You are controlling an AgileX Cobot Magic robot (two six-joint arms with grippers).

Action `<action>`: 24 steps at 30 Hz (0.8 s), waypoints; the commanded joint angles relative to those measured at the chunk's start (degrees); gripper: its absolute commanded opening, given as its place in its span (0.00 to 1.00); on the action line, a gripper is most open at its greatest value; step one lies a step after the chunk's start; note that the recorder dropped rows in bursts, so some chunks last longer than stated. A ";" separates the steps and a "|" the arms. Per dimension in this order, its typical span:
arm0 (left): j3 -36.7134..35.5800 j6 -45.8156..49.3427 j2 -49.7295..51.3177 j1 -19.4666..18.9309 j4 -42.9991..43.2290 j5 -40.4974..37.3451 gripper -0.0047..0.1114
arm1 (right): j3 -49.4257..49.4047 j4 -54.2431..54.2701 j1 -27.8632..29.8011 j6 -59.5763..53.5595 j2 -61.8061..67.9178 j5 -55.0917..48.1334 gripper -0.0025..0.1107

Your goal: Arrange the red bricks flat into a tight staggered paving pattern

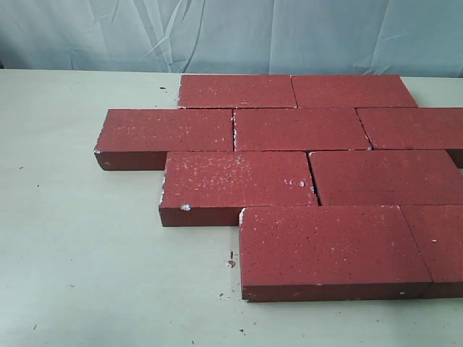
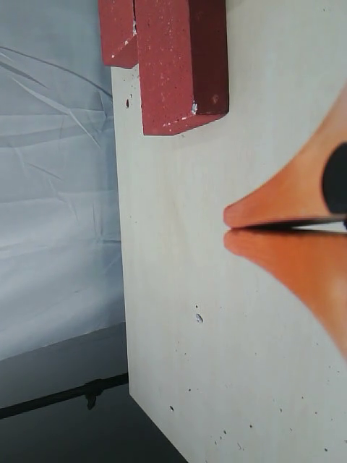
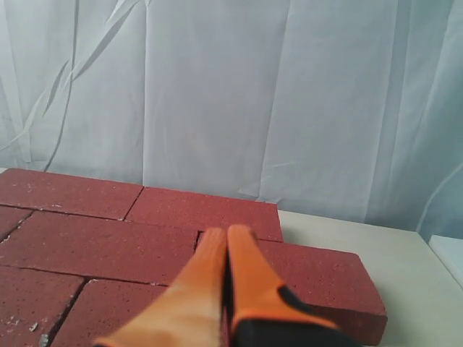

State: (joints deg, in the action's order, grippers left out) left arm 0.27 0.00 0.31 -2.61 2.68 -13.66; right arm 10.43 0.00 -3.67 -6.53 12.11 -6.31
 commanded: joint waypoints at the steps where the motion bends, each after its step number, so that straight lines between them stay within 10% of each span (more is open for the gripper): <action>1: -0.27 0.00 -0.31 -0.12 -0.31 -0.11 0.04 | -0.62 0.00 0.38 -0.19 -0.55 0.49 0.01; 24: -0.27 0.00 -0.31 -0.12 -0.31 -0.11 0.04 | -10.43 0.65 0.38 4.00 -9.09 0.84 0.01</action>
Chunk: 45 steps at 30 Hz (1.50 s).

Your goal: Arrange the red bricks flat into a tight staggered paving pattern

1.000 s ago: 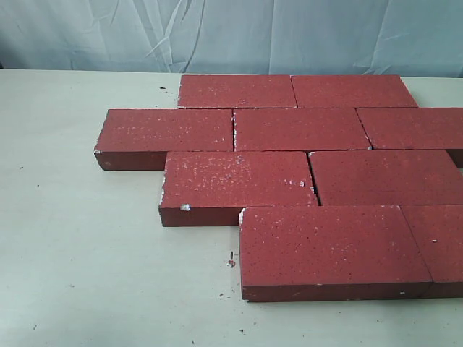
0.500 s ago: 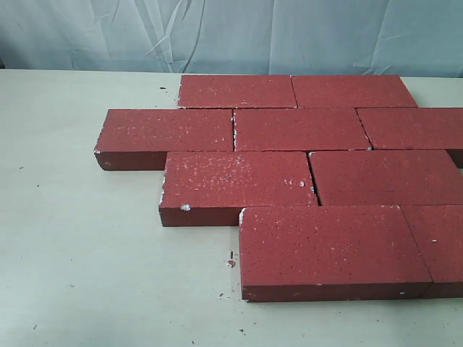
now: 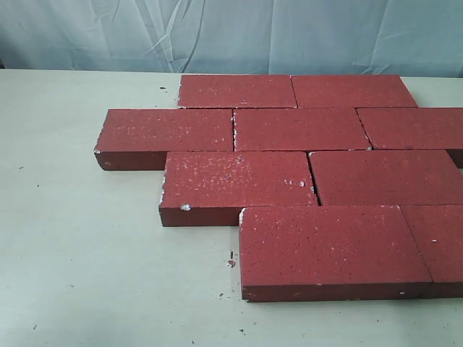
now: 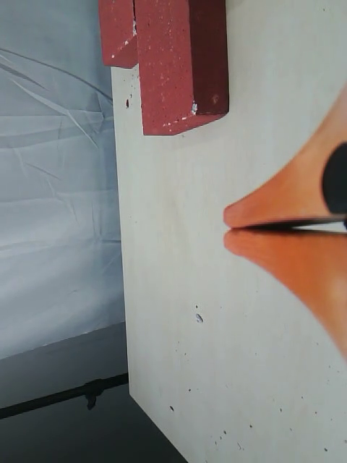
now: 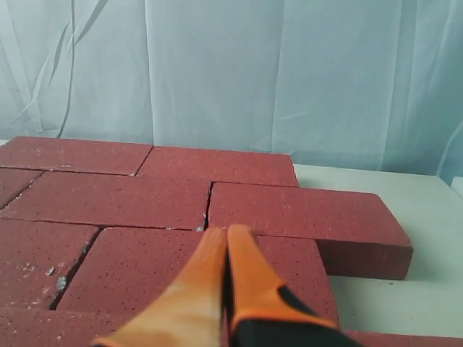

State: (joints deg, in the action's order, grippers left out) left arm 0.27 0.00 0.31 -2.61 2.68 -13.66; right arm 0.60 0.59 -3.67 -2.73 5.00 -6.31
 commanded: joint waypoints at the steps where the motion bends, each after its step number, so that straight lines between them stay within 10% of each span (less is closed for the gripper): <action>1: -0.27 0.00 -0.31 -0.12 -0.31 -0.11 0.04 | -0.60 0.06 0.38 0.21 -2.83 -1.12 0.01; 45: -0.27 0.00 -0.31 -0.12 -0.31 -0.11 0.04 | -0.60 0.16 0.38 0.46 -5.00 -11.07 0.01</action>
